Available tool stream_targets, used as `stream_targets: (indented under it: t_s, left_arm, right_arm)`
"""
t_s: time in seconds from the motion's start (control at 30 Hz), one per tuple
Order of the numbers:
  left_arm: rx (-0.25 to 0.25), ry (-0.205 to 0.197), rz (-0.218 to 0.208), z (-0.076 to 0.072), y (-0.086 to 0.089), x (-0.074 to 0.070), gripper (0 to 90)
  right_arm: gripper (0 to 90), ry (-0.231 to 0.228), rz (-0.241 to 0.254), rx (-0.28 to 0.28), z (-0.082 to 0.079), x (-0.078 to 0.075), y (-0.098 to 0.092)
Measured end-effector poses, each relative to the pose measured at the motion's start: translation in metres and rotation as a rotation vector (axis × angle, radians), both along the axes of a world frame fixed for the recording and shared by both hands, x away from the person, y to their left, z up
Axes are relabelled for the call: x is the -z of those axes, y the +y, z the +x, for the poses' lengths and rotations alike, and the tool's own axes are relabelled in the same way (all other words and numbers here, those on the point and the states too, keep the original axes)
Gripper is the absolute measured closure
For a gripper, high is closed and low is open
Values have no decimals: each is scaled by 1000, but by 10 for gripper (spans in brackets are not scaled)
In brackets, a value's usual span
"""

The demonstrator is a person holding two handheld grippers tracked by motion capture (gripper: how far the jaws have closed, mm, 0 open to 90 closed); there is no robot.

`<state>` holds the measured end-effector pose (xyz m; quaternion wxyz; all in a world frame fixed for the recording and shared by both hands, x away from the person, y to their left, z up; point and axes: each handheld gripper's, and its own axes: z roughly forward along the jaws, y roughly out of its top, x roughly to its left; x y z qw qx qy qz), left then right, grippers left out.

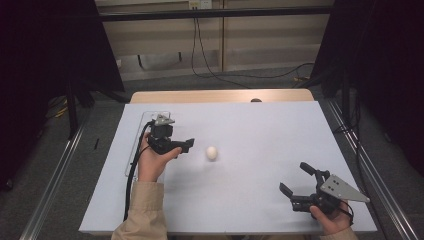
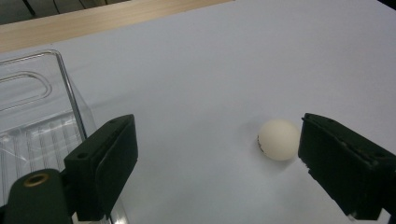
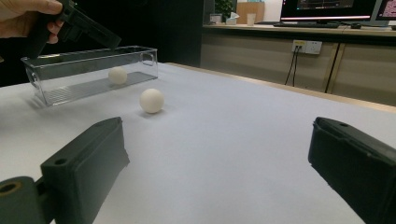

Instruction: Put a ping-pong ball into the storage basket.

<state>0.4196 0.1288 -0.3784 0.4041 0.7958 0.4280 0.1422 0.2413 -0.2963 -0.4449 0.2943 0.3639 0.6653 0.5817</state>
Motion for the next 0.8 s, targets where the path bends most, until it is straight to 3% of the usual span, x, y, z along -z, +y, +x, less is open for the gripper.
stream_targets:
  t_s: [0.17, 0.8]
  left_arm:
    - [17, -2, 10, 0, -3, 0, 121]
    - [62, 13, -14, -2, -19, 1, 118]
  right_arm:
    - [33, 0, -3, 0, 0, 0, 0]
    - [34, -1, -4, -1, 0, 0, 0]
